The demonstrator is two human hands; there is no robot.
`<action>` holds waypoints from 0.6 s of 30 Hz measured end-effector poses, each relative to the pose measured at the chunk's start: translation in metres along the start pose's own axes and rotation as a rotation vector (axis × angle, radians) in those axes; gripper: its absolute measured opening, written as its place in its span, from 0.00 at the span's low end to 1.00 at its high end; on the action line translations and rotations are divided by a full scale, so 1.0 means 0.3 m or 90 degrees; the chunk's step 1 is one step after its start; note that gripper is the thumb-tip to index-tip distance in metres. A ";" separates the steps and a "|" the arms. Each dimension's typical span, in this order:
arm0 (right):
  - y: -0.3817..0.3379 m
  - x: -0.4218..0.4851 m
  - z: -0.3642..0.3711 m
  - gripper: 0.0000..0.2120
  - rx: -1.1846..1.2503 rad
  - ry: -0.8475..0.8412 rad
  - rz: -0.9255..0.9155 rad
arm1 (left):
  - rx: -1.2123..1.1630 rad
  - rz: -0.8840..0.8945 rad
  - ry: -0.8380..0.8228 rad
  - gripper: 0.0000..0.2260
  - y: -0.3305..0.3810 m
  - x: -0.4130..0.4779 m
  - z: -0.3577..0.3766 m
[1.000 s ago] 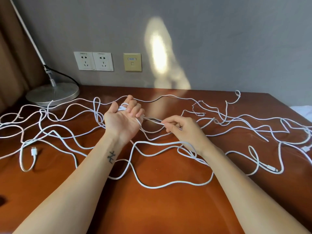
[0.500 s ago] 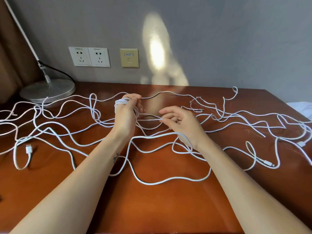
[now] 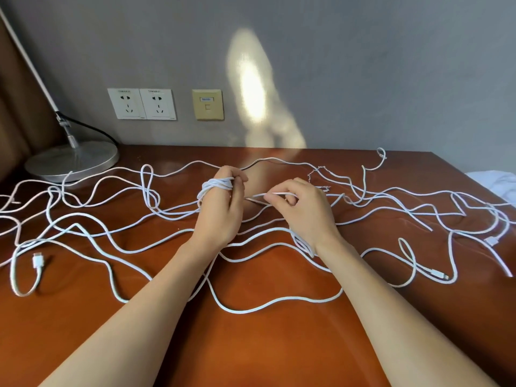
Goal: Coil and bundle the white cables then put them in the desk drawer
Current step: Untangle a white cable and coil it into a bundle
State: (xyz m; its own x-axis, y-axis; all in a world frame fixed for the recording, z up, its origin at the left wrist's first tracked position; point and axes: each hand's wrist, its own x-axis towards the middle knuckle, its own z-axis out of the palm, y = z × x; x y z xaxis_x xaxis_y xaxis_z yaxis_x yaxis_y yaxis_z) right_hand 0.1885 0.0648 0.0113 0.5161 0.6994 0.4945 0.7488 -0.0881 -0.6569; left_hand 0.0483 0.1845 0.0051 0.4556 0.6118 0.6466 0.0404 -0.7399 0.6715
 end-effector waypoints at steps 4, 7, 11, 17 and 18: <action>0.002 0.001 0.010 0.06 -0.007 -0.014 -0.046 | 0.102 0.023 -0.044 0.06 -0.012 -0.009 0.001; -0.004 0.001 0.000 0.06 0.001 -0.004 -0.035 | 0.108 -0.006 -0.043 0.07 -0.008 -0.011 0.001; -0.001 -0.004 -0.017 0.12 -0.031 0.030 -0.035 | 0.072 -0.042 -0.050 0.08 -0.002 -0.009 -0.004; -0.023 -0.005 -0.016 0.12 -0.015 0.041 -0.094 | -0.113 -0.171 -0.142 0.33 0.012 0.002 -0.014; -0.026 -0.004 -0.015 0.13 0.003 0.033 -0.099 | -0.142 -0.190 -0.162 0.37 0.014 0.005 -0.019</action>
State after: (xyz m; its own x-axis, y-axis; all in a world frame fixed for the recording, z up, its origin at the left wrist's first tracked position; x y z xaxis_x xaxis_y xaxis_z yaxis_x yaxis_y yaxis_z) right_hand 0.1840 0.0614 0.0185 0.4147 0.6667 0.6192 0.8198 0.0216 -0.5723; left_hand 0.0441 0.1840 0.0109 0.6584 0.6802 0.3222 0.0230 -0.4461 0.8947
